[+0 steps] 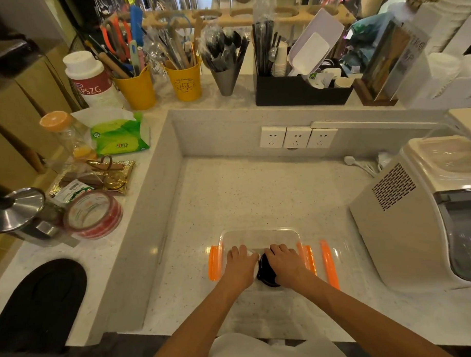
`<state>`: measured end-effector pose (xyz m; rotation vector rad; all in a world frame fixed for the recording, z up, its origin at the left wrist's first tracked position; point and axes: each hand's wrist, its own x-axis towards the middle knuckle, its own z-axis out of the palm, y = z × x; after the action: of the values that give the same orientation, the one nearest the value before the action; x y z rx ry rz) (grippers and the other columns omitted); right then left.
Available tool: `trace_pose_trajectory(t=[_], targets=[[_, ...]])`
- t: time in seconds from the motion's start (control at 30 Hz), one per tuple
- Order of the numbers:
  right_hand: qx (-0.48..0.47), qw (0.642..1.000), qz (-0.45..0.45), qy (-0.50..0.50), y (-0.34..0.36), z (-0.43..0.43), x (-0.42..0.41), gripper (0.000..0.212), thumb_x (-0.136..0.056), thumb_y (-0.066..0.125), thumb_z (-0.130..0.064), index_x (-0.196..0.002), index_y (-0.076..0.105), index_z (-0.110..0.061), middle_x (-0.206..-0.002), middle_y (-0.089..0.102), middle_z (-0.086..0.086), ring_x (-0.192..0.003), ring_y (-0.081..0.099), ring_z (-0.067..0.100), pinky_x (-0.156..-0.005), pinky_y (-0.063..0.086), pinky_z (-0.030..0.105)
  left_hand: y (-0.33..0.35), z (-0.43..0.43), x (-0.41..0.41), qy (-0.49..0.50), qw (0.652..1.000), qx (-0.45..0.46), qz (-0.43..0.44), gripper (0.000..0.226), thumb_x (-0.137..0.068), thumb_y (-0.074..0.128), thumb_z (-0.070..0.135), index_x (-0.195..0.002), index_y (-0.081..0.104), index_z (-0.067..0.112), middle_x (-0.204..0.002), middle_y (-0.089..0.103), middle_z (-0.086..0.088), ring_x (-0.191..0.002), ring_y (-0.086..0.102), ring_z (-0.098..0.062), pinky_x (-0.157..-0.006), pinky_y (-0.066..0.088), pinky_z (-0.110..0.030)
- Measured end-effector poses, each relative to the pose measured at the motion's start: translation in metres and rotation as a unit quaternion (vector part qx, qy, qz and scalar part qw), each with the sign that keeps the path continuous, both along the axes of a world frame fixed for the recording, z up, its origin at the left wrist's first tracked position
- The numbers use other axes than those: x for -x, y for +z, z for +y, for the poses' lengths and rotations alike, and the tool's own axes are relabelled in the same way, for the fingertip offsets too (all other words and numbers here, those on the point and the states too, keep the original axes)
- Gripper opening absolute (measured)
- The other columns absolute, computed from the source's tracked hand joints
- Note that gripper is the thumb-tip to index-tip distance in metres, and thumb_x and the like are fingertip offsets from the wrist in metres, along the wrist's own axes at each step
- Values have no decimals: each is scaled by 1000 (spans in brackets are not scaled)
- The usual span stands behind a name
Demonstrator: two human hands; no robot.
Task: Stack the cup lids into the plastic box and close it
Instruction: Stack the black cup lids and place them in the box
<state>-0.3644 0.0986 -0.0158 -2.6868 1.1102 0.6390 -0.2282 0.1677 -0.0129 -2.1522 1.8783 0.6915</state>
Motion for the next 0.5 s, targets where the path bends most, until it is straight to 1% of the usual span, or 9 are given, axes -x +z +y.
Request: trace_pose_trajectory(t=[0.07, 0.17, 0.2, 0.27, 0.37, 0.43, 0.5], targets=[[-14, 1000, -4, -4, 1, 0, 0, 71, -78, 74, -29, -137, 41, -9, -136, 47, 12, -125, 45, 30, -99, 44, 40, -1, -1, -1, 7, 1000, -6, 12, 67, -89, 64, 9, -149, 36, 22, -151, 30, -19, -139, 30, -39, -120, 25, -45], [-24, 1000, -10, -14, 2, 0, -1, 72, -78, 75, -33, -137, 42, -10, -137, 46, 11, -126, 44, 29, -100, 44, 40, -1, -2, -4, 33, 998, -9, 50, 73, -86, 72, 26, -148, 34, 18, -150, 33, -16, -138, 34, -36, -118, 29, -42], [-23, 1000, -12, -15, 2, 0, -1, 71, -79, 75, -33, -137, 42, -10, -137, 47, 10, -126, 44, 29, -100, 44, 39, -2, -2, -5, 37, 998, -3, 53, 74, -85, 74, 27, -147, 35, 16, -149, 35, -15, -136, 37, -35, -117, 32, -41], [-23, 999, -16, -17, 3, -1, -2, 70, -79, 75, -33, -137, 43, -10, -136, 48, 10, -125, 44, 29, -100, 44, 39, -2, -3, -5, 34, 998, 7, 47, 72, -83, 76, 20, -144, 37, 13, -146, 39, -13, -132, 41, -33, -113, 36, -39], [-26, 999, -18, -18, 4, -1, -2, 71, -79, 74, -33, -139, 42, -11, -137, 47, 10, -126, 43, 29, -100, 43, 40, -3, -3, -3, 27, 999, 10, 34, 67, -83, 74, 12, -140, 40, 11, -141, 42, -14, -129, 43, -33, -110, 37, -39], [-27, 999, -18, -17, 6, -1, -2, 73, -80, 74, -35, -140, 41, -11, -140, 45, 10, -129, 41, 29, -102, 43, 40, -2, -4, -1, 24, 999, 11, 19, 64, -84, 72, 12, -139, 40, 11, -140, 43, -15, -129, 44, -33, -111, 35, -39], [-31, 999, -17, -17, 7, 0, -1, 78, -80, 74, -38, -143, 37, -12, -145, 40, 10, -133, 36, 30, -105, 41, 41, 0, -4, 1, 28, 999, 8, 13, 64, -86, 70, 20, -141, 39, 11, -142, 42, -16, -131, 43, -34, -113, 32, -41]])
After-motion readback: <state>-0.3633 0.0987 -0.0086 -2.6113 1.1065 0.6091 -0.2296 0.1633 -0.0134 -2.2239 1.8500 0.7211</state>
